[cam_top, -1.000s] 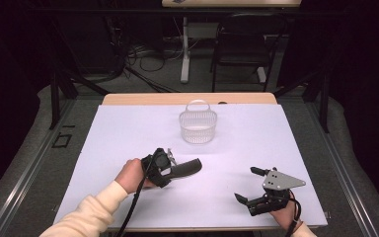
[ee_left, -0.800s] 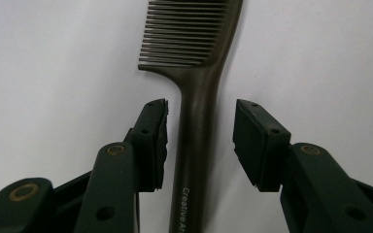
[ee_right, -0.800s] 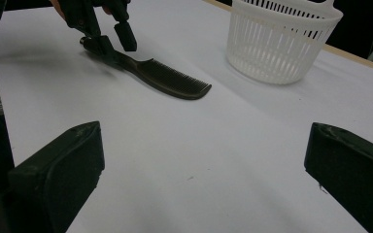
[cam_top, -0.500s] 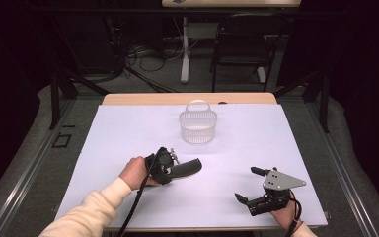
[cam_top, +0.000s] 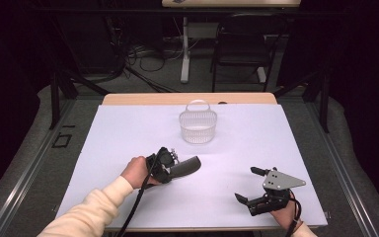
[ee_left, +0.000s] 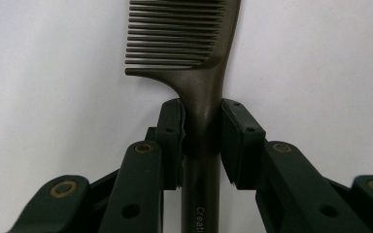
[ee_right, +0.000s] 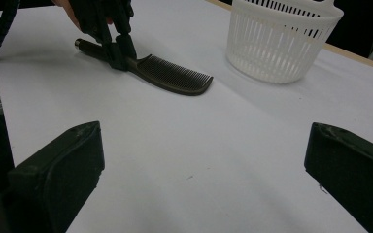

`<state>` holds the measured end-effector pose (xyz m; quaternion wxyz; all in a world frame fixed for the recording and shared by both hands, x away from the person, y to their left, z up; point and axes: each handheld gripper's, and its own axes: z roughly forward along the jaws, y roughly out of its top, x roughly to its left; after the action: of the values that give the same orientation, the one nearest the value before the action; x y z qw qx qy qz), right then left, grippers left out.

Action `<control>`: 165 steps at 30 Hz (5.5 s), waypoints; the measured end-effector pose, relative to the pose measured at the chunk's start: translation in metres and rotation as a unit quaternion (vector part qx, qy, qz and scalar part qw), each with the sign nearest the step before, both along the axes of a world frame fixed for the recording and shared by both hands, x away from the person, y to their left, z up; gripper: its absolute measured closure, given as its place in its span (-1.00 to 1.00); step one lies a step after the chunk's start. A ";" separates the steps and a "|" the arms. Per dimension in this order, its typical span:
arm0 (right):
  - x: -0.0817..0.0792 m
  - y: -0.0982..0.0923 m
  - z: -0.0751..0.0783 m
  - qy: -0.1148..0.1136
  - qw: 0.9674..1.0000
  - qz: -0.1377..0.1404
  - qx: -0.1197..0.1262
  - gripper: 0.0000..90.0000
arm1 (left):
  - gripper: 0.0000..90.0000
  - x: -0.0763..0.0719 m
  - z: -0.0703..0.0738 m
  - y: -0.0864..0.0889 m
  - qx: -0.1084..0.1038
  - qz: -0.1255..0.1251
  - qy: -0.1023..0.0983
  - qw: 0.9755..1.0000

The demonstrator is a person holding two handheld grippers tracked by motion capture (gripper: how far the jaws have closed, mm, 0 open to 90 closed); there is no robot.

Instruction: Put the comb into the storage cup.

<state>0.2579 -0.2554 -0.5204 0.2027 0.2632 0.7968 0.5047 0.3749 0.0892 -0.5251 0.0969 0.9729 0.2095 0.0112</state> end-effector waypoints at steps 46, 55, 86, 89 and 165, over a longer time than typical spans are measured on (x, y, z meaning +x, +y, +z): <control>0.001 -0.001 0.000 0.000 1.000 -0.004 -0.001 -0.99 | 0.61 -0.019 0.023 0.043 -0.153 0.061 -0.052 0.985; 0.001 -0.001 0.000 0.000 1.000 -0.004 -0.002 -0.99 | 0.61 -0.022 0.023 0.050 -0.173 0.073 -0.065 0.980; 0.001 -0.001 0.000 0.000 1.000 -0.005 -0.001 -0.99 | 0.61 -0.025 0.025 0.067 -0.220 0.108 -0.119 0.962; 0.001 -0.001 0.000 0.000 1.000 -0.005 -0.001 -0.99 | 0.61 -0.024 0.025 0.069 -0.224 0.110 -0.123 0.961; 0.004 -0.003 -0.001 -0.003 1.000 -0.010 -0.006 -0.99 | 0.61 0.009 0.047 0.079 -0.274 0.162 -0.218 0.923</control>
<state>0.2621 -0.2579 -0.5218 0.2114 0.2682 0.7967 0.4986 0.3837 0.1686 -0.4783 0.4002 0.8347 0.3328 0.1801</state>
